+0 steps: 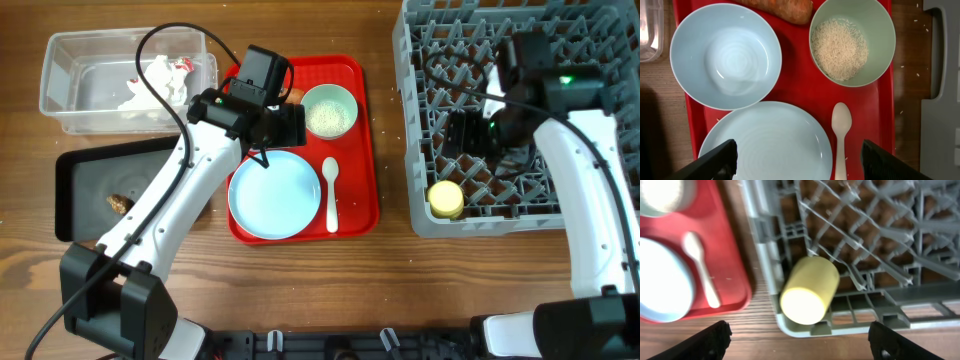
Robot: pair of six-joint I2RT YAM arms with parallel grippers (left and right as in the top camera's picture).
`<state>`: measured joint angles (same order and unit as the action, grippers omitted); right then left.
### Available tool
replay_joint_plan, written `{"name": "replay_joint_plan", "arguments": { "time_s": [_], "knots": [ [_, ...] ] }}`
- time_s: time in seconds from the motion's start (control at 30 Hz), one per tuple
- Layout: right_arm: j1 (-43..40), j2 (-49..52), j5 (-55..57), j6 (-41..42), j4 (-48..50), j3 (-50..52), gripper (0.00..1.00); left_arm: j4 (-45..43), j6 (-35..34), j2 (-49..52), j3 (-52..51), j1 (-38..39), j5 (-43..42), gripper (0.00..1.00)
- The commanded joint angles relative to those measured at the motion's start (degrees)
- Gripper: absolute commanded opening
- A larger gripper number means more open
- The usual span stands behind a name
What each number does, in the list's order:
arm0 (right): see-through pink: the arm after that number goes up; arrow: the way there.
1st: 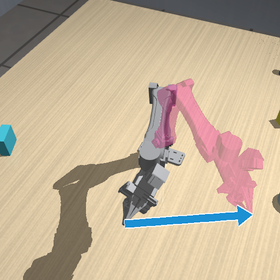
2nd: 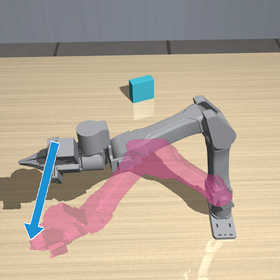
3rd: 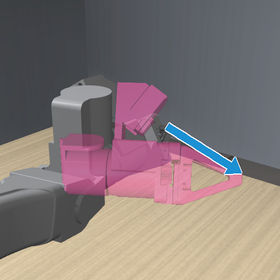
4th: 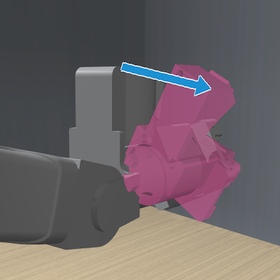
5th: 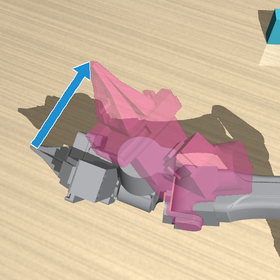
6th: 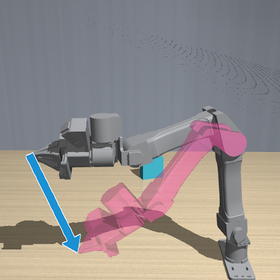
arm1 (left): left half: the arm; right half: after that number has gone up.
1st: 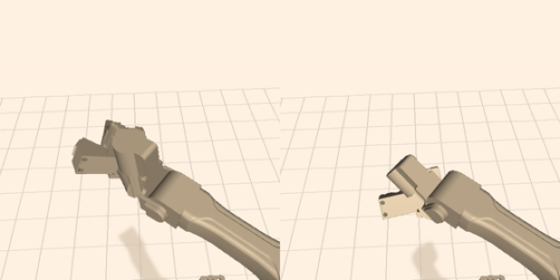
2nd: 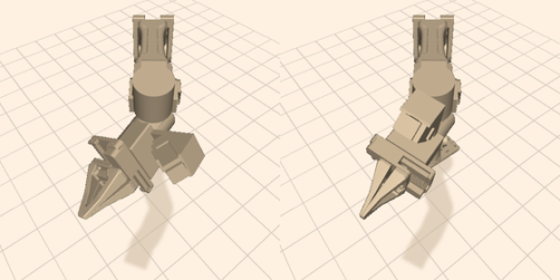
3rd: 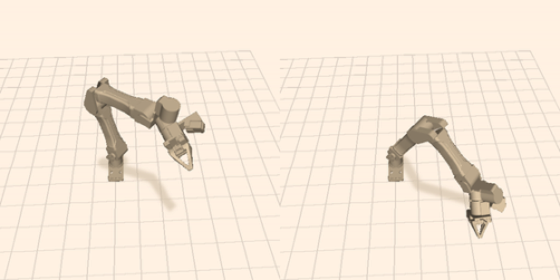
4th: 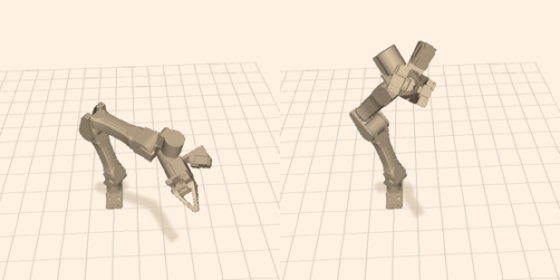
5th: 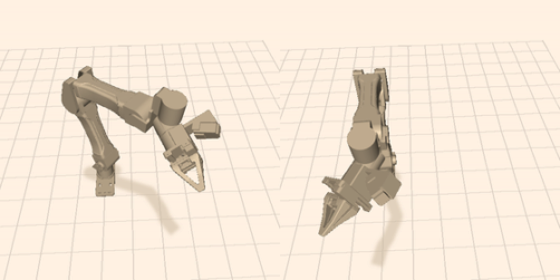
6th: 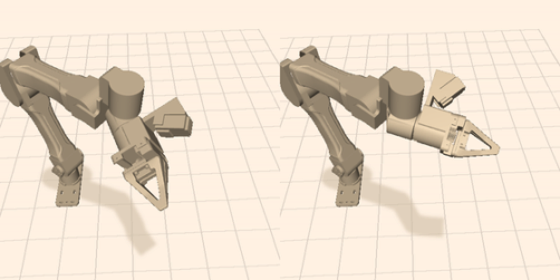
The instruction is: Sort waste into correct bins and load items into the dishwasher rack
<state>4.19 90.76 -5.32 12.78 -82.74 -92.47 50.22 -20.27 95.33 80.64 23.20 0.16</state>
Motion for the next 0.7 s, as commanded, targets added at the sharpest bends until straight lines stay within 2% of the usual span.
{"name": "replay_joint_plan", "arguments": {
  "time_s": [0.0,0.23,0.3,0.47,0.67],
  "knots": [
    [0.8,-0.8,-8.6,-5.3,0.0,-4.4,0.88,0.3,-0.1,0.5,0.2,0.2,0.3,0.8],
    [10.6,-1.4,-11.2,-4.4,8.1,-4.8,0.87,0.2,0.6,-1.2,0.4,0.2,-1.2,0.86],
    [12.5,-1.4,-9.8,-1.7,11.2,-4.8,0.88,-0.1,3.7,-2.3,0.4,0.2,-2.5,0.86],
    [12.6,-1.4,-8.2,0.5,16.7,-4.8,0.87,-2.2,8.0,-2.8,4.0,0.2,-4.6,0.86],
    [7.5,-2.8,-3.7,2.3,17.2,-4.8,0.88,-9.4,8.3,1.8,4.1,0.3,-5.4,0.83]
  ]
}}
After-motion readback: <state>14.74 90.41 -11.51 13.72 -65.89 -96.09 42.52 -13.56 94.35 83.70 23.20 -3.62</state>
